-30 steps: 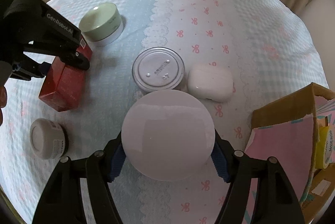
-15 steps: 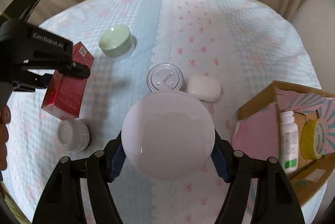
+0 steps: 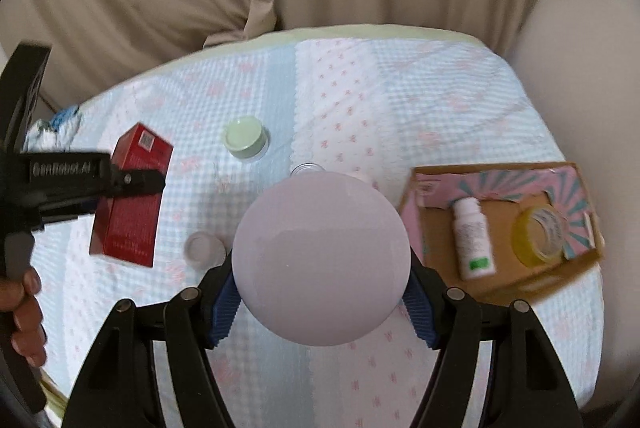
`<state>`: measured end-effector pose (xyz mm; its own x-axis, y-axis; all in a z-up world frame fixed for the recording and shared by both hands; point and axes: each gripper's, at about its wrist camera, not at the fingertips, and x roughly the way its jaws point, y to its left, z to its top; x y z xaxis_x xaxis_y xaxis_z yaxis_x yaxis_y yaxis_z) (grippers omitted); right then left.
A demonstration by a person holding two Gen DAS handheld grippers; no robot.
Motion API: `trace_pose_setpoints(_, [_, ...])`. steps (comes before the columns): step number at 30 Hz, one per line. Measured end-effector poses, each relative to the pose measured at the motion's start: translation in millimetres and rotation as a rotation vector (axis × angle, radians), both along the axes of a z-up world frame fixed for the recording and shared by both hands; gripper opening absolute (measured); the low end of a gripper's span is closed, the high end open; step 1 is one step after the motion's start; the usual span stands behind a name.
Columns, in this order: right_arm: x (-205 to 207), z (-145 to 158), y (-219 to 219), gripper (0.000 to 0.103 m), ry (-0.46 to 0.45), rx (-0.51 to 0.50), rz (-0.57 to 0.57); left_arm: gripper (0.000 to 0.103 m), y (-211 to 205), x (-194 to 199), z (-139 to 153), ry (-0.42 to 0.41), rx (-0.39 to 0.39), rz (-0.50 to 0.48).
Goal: Organize rigid objects
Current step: 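Carry the red box with the left gripper while the right gripper carries the jar to the cardboard box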
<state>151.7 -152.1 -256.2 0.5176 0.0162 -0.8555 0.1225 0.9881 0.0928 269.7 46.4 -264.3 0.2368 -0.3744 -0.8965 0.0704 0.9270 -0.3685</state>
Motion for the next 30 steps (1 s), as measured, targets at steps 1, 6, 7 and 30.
trace_pose_setpoints(1, [-5,7,-3,0.066,0.0,0.006,-0.012,0.039,-3,-8,10,-0.01,-0.009,-0.013])
trace_pose_setpoints(6, [-37,41,-33,0.066,-0.005,0.031,-0.092,0.039,-23,-33,39,-0.046,-0.039,-0.062])
trace_pose_setpoints(7, [-42,45,-40,0.067,-0.007,0.033,-0.105,0.039,-29,-37,44,-0.054,-0.044,-0.073])
trace_pose_setpoints(30, [-49,42,-273,0.067,0.039,0.055,-0.121,0.039,-235,-77,21,-0.007,-0.041,-0.058])
